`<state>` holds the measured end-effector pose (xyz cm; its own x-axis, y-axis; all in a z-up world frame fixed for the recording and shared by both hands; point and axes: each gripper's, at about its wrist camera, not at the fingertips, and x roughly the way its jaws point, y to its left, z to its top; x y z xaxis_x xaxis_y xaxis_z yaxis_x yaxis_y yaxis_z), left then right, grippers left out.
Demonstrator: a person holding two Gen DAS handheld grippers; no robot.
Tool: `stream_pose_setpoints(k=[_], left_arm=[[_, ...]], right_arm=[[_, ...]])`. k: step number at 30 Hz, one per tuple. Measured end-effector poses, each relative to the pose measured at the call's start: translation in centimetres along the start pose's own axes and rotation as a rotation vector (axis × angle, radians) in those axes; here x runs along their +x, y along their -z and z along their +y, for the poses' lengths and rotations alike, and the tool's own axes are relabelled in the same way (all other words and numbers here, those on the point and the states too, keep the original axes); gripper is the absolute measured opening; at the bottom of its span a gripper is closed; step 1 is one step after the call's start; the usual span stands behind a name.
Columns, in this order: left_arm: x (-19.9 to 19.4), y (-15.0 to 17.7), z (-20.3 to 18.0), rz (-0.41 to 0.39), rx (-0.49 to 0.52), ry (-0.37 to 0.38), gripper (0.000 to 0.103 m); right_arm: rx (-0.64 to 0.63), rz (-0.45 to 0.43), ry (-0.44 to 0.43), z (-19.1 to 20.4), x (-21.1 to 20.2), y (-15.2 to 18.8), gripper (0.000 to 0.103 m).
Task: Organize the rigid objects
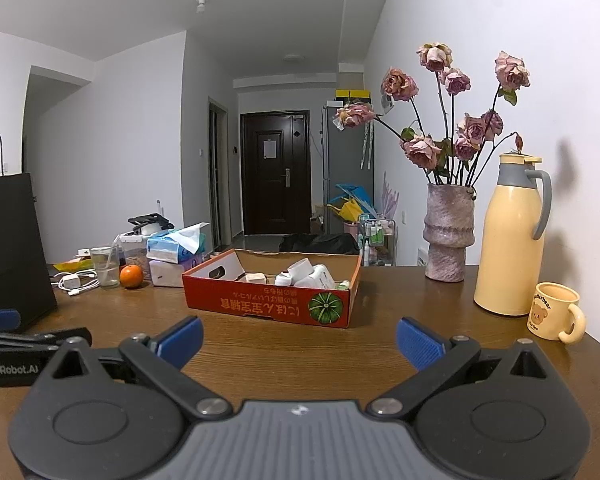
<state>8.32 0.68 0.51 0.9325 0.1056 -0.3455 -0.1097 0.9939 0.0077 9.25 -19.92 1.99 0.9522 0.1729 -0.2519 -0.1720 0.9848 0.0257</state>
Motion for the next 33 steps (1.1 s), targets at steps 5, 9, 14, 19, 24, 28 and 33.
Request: stream_pose_setpoints(k=[5,9,14,19,24,28,33], left_arm=[[0.05,-0.04,0.00,0.001,0.001,0.000,0.103],[0.09,0.02,-0.11,0.001,0.002,0.002,0.103],[0.11,0.08,-0.22,0.002,0.002,0.004,0.103],[0.16,0.14,-0.29,0.002,0.004,0.004,0.103],[0.24,0.12,-0.39,0.005,0.005,0.004,0.103],[0.24,0.12,-0.40,0.006,0.005,0.005,0.103],[0.24,0.10,-0.41,0.005,0.004,0.004,0.103]], right_arm=[[-0.001,0.002,0.002,-0.01,0.02,-0.05,0.103],[0.000,0.003,0.001,-0.04,0.10,-0.09,0.103],[0.000,0.007,0.000,0.02,0.22,-0.06,0.103],[0.000,0.006,0.001,0.03,0.21,-0.06,0.103],[-0.004,0.007,-0.001,0.10,0.35,-0.03,0.103],[-0.004,0.006,-0.001,0.10,0.33,-0.01,0.103],[-0.005,0.007,-0.001,0.09,0.31,-0.02,0.103]])
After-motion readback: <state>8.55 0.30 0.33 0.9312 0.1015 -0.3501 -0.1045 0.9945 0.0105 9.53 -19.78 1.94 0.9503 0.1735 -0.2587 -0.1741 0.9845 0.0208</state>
